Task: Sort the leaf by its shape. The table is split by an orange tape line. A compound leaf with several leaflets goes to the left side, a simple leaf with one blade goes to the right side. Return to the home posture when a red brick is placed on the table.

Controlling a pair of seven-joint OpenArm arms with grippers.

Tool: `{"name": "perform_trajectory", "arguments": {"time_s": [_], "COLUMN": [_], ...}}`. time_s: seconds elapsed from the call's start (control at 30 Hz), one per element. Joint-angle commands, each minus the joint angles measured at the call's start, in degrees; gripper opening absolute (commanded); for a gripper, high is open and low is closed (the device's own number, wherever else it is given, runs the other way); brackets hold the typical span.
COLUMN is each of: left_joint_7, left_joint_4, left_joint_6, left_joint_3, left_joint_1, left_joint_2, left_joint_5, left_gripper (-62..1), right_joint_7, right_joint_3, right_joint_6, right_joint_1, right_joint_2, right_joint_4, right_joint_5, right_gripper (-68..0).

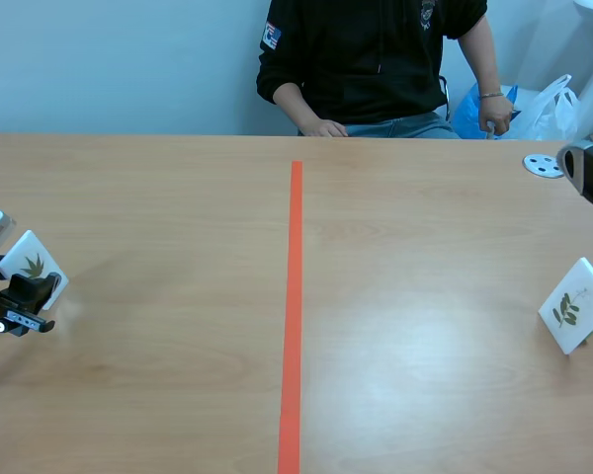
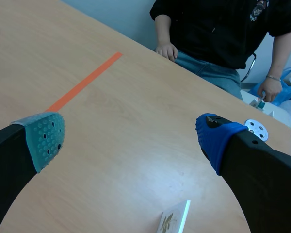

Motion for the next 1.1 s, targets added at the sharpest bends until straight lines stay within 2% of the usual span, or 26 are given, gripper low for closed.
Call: {"name": "perform_trajectory", "arguments": {"time_s": [0.0, 0.07, 0.17, 0.33, 0.4, 0.6, 0.77, 1.07], "left_joint_7": [-1.01, -1.01, -1.16, -0.81, 0.15, 4.02, 4.00, 4.02], "left_joint_4": [0.52, 0.52, 0.61, 3.67, 7.39, 23.93, 38.56, 60.78], "left_joint_6": [0.26, 0.26, 0.33, 1.53, 1.42, -0.44, -1.81, -1.90], "left_joint_3": [-0.81, -0.81, -0.83, -4.13, -5.99, -12.68, -17.86, -21.31], "left_joint_1": [-0.92, -0.92, -0.92, -0.09, 1.68, 12.48, 24.15, 38.29], "left_joint_2": [-0.63, -0.63, -0.68, -1.18, -2.12, -5.44, -5.49, -2.03], "left_joint_5": [-0.39, -0.39, -0.39, -0.44, -1.75, -5.64, -9.22, -9.46], "left_gripper": [-23.6, -15.7, 0.8, 1.4, 1.4, 1.4, 1.4, 1.4], "right_joint_7": [0.90, 0.92, 0.90, 0.87, 0.87, 0.87, 0.87, 1.31], "right_joint_3": [0.72, 0.72, 0.72, 0.72, 0.72, 0.72, 0.72, 0.72], "right_joint_6": [-0.42, -0.42, -0.42, -0.42, -0.42, -0.42, -0.42, -0.42], "right_joint_1": [0.70, 0.70, 0.70, 0.70, 0.70, 0.70, 0.70, 0.68], "right_joint_2": [0.44, 0.44, 0.44, 0.44, 0.44, 0.46, 0.46, 0.46], "right_joint_4": [0.57, 0.57, 0.57, 0.57, 0.57, 0.57, 0.57, 0.57], "right_joint_5": [0.42, 0.42, 0.42, 0.37, 0.22, 0.20, 0.17, -0.68], "right_gripper": [-12.4, -12.4, -12.4, -12.4, -12.4, -12.4, -12.4, -12.4]}}
